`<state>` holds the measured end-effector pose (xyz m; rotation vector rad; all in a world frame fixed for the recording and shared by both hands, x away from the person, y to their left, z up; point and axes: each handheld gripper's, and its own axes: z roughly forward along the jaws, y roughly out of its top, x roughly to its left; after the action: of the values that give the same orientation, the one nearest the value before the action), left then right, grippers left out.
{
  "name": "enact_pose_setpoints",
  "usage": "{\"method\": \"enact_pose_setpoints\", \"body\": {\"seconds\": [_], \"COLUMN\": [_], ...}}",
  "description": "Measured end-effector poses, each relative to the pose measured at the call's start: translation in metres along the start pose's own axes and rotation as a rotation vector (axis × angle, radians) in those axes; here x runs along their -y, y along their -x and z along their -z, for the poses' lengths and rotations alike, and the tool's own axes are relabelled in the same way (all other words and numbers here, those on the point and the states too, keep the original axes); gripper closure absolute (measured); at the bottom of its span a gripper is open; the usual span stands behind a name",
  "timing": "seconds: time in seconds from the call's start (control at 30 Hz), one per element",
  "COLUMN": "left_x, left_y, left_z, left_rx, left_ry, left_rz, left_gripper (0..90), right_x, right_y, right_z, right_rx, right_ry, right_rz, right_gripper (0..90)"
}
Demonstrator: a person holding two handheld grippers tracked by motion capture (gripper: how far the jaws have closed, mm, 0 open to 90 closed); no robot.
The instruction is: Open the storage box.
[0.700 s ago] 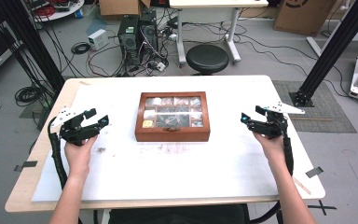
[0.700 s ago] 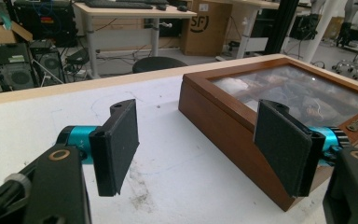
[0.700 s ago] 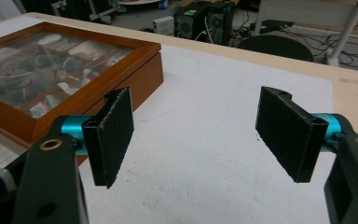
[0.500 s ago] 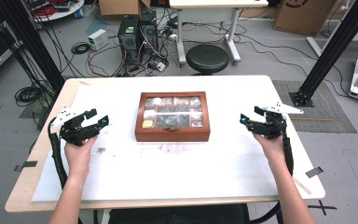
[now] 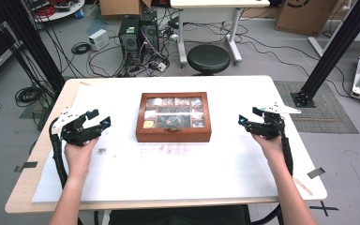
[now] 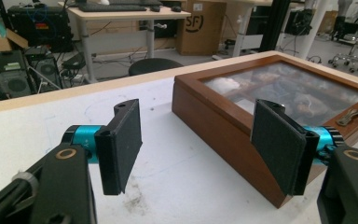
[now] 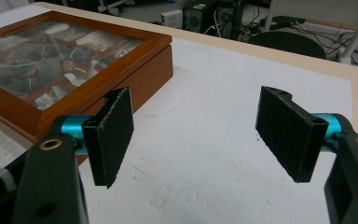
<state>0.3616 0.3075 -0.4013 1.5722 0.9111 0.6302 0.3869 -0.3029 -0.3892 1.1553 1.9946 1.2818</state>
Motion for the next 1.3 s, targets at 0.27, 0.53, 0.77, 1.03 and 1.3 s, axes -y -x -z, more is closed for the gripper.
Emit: {"method": "enact_pose_setpoints", "body": {"seconds": [0.27,0.53,0.77,1.03,1.3], "left_x": [-0.017,-0.029,-0.029,-0.027,-0.020], "left_y": [0.007,0.015,0.022,0.029,0.039], "left_z": [-0.002,-0.007,-0.019,-0.029,-0.046], "left_rx": [0.068,0.137,0.168,0.195,0.231], "left_ry": [-0.028,-0.078,-0.164,-0.205,-0.266], "left_rz": [0.014,0.044,0.018,0.007,-0.025], "left_gripper": [35.1,35.5,35.4,35.4,35.4], "right_x": [0.000,0.000,0.001,0.001,0.001], "right_y": [0.000,0.001,0.001,0.001,0.000], "right_z": [0.000,-0.002,-0.003,-0.003,-0.004], "right_rx": [-0.010,-0.017,-0.017,-0.017,-0.018], "right_ry": [-0.003,-0.002,-0.006,-0.004,-0.006], "right_rz": [-0.009,-0.004,-0.003,-0.001,-0.001], "right_gripper": [28.1,28.1,28.1,28.1,28.1]}}
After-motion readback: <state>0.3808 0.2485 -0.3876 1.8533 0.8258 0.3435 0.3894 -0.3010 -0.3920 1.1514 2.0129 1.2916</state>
